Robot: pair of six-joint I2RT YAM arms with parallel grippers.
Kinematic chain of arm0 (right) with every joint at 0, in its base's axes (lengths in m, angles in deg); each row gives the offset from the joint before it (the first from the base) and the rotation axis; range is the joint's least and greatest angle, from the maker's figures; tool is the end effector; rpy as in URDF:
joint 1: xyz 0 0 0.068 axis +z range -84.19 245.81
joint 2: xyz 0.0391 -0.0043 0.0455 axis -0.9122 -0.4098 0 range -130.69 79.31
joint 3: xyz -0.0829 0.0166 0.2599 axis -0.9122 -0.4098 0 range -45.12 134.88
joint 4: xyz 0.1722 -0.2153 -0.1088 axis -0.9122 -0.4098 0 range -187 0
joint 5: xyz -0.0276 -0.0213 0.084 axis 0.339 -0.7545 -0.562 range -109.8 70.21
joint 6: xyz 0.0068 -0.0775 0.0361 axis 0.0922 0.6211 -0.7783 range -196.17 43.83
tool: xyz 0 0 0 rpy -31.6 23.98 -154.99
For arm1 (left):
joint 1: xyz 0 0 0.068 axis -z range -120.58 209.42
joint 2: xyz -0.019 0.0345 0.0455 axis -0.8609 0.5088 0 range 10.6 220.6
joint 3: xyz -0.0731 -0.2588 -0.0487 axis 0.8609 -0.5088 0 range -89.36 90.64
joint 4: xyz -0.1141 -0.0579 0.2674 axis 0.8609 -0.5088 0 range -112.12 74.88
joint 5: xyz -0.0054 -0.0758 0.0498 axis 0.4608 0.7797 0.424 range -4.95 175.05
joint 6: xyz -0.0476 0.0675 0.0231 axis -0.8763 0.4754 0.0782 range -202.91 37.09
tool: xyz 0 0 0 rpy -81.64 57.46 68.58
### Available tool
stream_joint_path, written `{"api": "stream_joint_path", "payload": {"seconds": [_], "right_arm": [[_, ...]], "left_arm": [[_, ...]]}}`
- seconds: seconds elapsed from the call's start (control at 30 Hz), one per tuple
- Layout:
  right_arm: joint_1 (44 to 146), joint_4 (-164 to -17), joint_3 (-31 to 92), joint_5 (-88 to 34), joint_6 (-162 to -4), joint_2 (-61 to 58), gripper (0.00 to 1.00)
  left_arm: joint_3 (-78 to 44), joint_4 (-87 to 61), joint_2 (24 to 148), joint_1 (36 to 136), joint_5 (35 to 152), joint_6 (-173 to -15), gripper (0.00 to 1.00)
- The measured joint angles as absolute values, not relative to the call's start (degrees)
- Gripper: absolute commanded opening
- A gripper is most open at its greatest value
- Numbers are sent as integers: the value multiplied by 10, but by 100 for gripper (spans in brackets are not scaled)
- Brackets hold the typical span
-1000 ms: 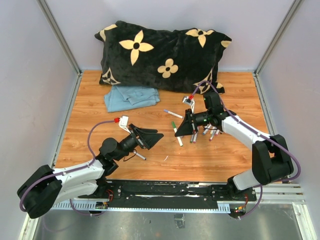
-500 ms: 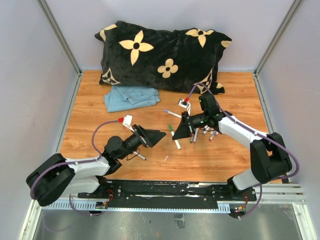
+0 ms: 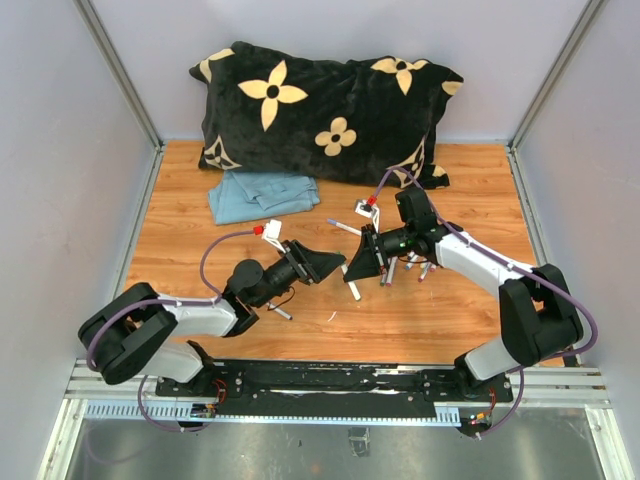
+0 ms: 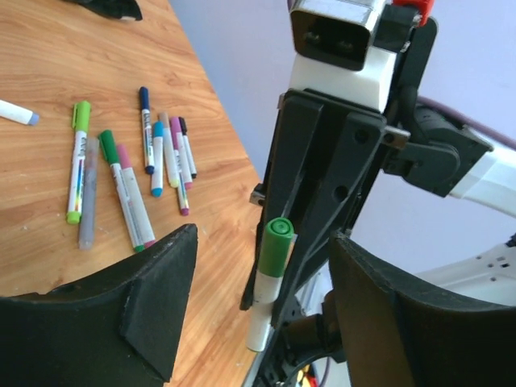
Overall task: Open the pen caps
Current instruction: Open the pen cap from the pen.
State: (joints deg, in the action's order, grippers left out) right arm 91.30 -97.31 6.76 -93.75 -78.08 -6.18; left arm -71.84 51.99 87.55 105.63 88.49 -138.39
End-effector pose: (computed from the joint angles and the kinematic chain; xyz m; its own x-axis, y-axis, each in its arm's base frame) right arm 0.2746 0.2115 0.2089 -0.6169 -0.2838 -0.7341 -0.7542 -0.0537 0.6545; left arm 0.2067 -0.2222 0.1788 -0.5753 -0.5884 -0.5682 0.5079 0.2875 -0.8120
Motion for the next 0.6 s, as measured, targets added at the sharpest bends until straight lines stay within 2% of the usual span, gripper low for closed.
{"api": "stream_joint_path", "payload": {"seconds": [0.17,0.23,0.47,0.6], "right_arm": [[913,-973,68,-939,-781,-62,8],[913,-973,68,-939,-781,-62,8],[913,-974,68,-933,-781,-62,13],[913,-975,68,-930,-781,-62,30]], "left_arm": [[-709,524,906,1059,887,-1387,51],[-704,524,913,1061,888,-1387,43],[-691,529,918,1065,895,-1387,2],[-691,529,919,1065,896,-1387,0]]}}
